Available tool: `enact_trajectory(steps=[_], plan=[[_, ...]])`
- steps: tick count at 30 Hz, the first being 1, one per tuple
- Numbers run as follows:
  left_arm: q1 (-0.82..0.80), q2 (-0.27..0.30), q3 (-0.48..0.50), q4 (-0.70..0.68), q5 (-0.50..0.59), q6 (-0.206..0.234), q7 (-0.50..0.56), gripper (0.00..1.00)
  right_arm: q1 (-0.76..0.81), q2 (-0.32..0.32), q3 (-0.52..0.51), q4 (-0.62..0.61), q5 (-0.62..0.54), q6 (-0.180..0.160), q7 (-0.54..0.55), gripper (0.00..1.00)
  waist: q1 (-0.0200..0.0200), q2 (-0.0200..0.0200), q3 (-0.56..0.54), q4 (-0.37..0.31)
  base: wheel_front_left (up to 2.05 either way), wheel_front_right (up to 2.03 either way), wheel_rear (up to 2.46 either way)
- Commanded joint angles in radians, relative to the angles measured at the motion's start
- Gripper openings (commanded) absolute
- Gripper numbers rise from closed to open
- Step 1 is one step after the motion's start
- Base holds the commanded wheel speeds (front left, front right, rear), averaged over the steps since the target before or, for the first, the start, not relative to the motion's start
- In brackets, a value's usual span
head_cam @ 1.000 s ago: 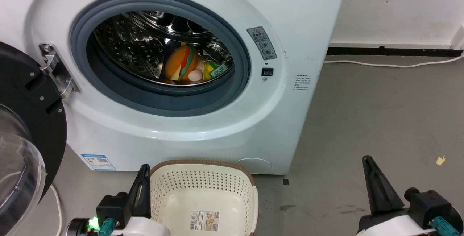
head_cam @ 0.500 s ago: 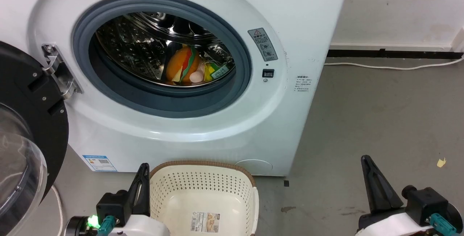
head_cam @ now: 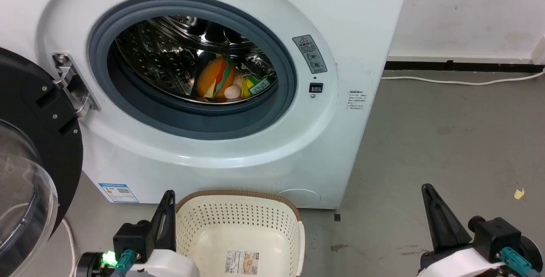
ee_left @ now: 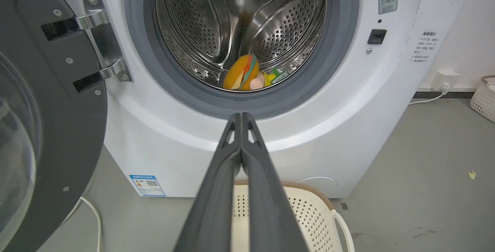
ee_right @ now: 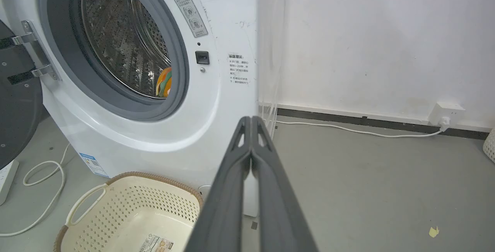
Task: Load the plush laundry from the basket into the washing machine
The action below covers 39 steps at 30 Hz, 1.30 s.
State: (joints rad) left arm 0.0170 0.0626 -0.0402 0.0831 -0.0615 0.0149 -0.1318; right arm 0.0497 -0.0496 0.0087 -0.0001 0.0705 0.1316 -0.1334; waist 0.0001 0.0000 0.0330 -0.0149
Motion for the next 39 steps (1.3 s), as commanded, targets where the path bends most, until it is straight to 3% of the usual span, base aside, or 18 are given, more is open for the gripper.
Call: enact_trajectory(steps=[1, 39], plan=[[-0.008, -0.002, 0.006, -0.009, 0.009, -0.003, 0.005, 0.00, -0.019, 0.000, -0.002, 0.000, -0.007, 0.000, 0.006, 0.00, -0.0001, 0.0000, -0.001, 0.000, 0.00, 0.00, 0.00], [-0.014, -0.008, 0.027, -0.054, 0.041, -0.010, 0.083, 0.00, -0.038, -0.001, -0.006, 0.000, -0.046, -0.001, 0.084, 0.00, -0.0001, 0.0000, -0.020, 0.009, 0.00, 0.00, 0.00]])
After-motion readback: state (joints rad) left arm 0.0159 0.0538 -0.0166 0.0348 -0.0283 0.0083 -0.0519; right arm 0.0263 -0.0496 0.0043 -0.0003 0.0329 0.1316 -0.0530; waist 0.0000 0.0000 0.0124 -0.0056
